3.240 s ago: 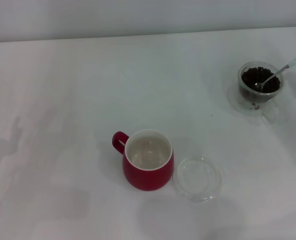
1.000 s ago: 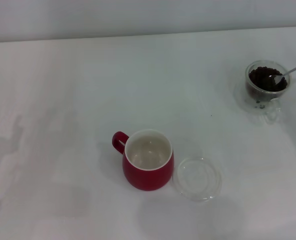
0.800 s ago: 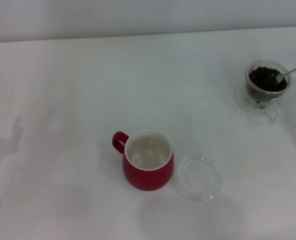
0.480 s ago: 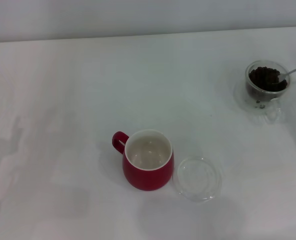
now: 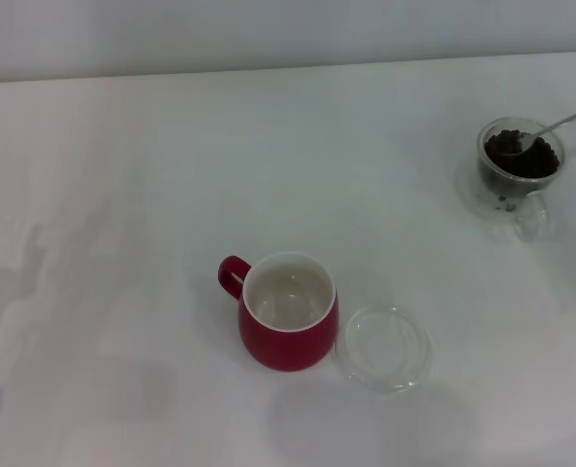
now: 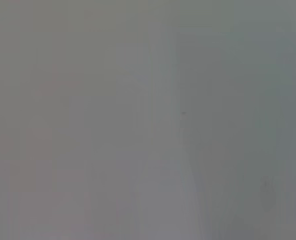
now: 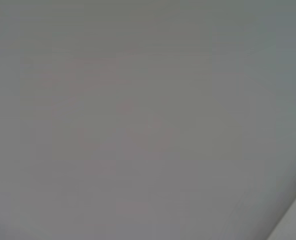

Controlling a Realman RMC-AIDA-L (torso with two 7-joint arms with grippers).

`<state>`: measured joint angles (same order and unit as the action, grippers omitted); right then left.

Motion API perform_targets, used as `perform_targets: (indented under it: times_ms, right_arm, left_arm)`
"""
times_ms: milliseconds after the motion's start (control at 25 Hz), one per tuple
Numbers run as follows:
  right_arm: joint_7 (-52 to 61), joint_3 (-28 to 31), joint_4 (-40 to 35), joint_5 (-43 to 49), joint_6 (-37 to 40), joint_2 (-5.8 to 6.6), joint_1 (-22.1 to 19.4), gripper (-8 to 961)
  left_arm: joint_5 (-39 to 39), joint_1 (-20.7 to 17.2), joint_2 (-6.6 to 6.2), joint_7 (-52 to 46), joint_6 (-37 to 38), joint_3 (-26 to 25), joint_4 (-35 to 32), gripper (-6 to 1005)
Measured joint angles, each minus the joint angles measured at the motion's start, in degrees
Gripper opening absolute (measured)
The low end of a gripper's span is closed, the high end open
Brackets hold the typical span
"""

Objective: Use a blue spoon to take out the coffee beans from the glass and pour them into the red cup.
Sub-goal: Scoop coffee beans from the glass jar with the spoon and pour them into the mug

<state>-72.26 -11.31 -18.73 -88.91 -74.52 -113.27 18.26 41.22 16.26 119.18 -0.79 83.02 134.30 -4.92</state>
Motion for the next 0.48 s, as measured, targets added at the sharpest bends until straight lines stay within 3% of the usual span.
perform_targets:
  times_ms: [480]
  right_arm:
    - [-0.45, -3.84, -0.4, 0.16, -6.95, -1.15, 0.04, 144]
  left_arm:
    - [0.0, -0.35, 0.0, 0.0, 0.08, 0.0, -0.17, 583]
